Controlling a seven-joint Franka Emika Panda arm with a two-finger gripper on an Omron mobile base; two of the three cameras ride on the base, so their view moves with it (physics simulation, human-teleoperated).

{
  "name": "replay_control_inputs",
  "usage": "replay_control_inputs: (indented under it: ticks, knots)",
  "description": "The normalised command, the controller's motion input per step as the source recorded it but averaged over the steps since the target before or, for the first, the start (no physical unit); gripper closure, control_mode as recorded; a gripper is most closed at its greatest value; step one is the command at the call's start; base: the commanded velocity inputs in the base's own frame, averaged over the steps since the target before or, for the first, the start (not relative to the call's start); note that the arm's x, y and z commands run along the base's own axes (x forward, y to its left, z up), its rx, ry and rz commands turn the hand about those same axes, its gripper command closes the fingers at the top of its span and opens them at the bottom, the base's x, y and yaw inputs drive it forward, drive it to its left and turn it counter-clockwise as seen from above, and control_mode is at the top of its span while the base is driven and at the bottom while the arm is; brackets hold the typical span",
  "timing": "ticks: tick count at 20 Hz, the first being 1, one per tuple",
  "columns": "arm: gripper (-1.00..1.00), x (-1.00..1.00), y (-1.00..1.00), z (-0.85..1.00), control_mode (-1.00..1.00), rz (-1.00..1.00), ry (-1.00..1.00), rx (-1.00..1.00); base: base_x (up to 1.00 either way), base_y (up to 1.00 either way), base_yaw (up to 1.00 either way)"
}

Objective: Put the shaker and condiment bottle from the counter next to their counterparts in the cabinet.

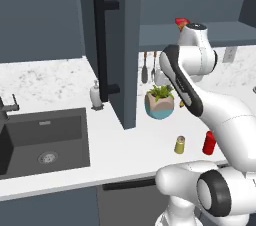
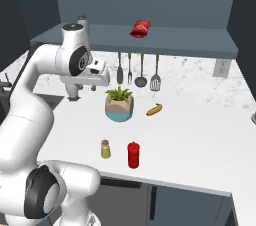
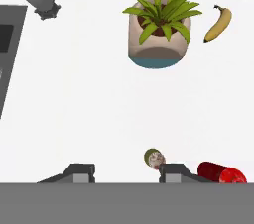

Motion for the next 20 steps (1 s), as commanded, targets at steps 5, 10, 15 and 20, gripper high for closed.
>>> replay_control_inputs:
  ticks: [5,10,15,20]
  knots:
    - [-1.00,0.00,0.00,0.00,-1.00,0.00,0.00,0.00,0.00,0.00,0.00]
    - [-1.00,-0.31,-0.51,-0.25,-1.00,0.00,-0.01,0.00,0.00,0.00,0.00]
    - [-1.00,-0.49,-0.78,-0.22,-1.00,0.00,-0.05,0.01,0.00,0.00,0.00]
    - [-1.00,-0.21,-0.18,0.00,-1.00,0.00,-0.03,0.00,0.00,0.00,0.00]
